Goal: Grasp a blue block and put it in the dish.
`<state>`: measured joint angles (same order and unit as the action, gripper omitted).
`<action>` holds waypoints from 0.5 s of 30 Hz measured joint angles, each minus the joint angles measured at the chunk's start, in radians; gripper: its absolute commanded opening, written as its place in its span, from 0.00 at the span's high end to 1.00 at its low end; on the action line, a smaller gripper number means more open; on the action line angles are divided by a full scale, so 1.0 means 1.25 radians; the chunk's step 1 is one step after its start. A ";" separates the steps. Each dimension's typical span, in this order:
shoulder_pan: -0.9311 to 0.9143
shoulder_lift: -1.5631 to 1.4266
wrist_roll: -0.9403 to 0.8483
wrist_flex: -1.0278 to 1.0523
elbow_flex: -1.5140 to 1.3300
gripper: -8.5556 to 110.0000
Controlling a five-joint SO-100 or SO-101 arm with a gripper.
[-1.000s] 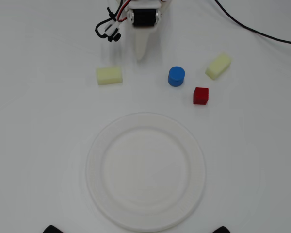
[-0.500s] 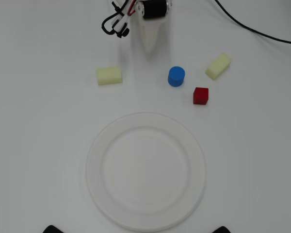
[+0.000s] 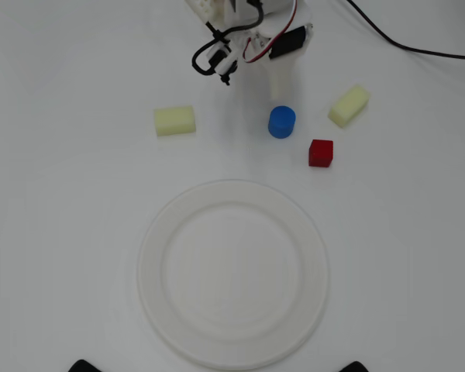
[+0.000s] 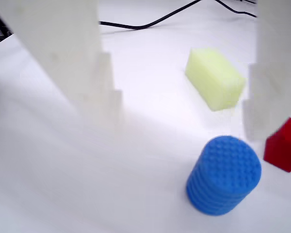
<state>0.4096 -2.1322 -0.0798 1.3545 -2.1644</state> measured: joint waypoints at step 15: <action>0.070 0.226 0.056 -0.075 0.067 0.68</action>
<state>0.4970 -1.8500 -0.0092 1.2609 -2.0801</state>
